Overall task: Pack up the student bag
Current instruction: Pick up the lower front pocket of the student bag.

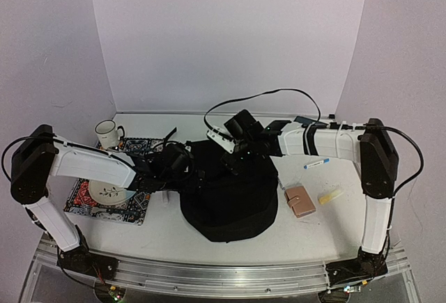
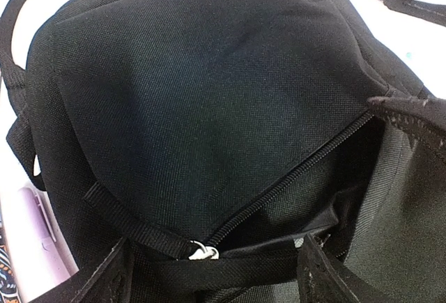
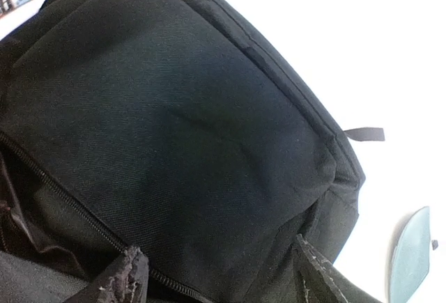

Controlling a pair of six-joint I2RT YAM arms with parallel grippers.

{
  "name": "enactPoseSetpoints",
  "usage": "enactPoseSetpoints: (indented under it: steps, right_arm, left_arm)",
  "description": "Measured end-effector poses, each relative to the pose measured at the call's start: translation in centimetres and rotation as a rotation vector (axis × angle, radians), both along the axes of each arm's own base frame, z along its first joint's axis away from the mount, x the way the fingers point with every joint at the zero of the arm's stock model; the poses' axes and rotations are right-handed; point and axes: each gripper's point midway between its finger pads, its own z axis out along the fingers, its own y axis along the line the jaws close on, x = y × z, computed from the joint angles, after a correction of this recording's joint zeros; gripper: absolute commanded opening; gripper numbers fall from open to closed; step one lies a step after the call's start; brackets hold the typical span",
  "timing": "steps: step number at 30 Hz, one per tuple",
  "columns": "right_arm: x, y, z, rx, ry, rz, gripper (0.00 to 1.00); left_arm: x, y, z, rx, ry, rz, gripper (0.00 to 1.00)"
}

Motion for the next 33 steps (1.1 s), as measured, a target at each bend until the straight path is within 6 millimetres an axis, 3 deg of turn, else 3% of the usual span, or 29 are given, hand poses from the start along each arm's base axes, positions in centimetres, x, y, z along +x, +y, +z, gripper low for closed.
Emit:
enactPoseSetpoints:
  steps: [11, 19, 25, 29, 33]
  right_arm:
    - [-1.2, -0.9, -2.2, -0.156, -0.022, 0.096, 0.76]
    - [0.1, -1.8, -2.0, -0.193, -0.078, 0.019, 0.71]
    - [1.1, -0.6, -1.3, -0.157, -0.109, 0.014, 0.66]
    - [1.2, 0.6, -0.4, -0.118, -0.118, 0.038, 0.57]
    - [1.1, 1.5, 0.5, -0.066, -0.125, 0.051, 0.38]
  left_arm:
    - [-0.2, -0.1, -0.2, -0.003, 0.011, -0.01, 0.82]
    - [-0.7, 0.1, -1.1, -0.009, 0.022, -0.022, 0.82]
    - [-1.0, 0.2, -0.7, -0.02, 0.021, -0.03, 0.82]
    - [-1.2, 0.1, -0.6, -0.025, 0.025, -0.041, 0.82]
    - [-1.2, 0.0, -0.4, -0.03, 0.025, -0.046, 0.82]
